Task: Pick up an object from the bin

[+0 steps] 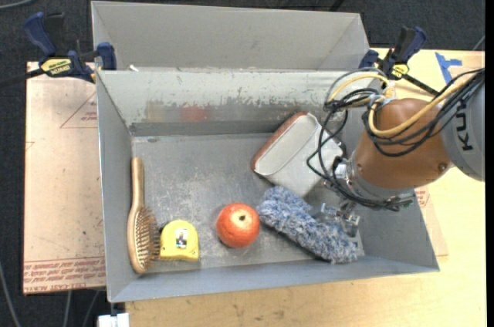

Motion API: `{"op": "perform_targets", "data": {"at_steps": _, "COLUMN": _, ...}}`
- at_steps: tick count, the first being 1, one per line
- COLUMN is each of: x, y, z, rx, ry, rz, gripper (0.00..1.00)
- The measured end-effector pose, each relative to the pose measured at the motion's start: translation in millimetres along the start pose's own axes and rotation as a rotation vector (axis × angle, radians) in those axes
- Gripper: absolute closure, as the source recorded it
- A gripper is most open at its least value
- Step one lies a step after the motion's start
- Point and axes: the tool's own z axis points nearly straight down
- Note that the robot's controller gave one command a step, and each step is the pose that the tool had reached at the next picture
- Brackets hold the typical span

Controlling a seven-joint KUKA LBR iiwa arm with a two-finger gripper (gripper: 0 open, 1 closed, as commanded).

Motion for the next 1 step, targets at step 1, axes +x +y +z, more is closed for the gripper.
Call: {"op": "perform_targets", "data": {"at_steps": 1, "x": 0.1, "y": 1.1, "z": -3.5, "rx": -0.004, "ry": 0.001, "rz": 0.000, "gripper": 1.00}}
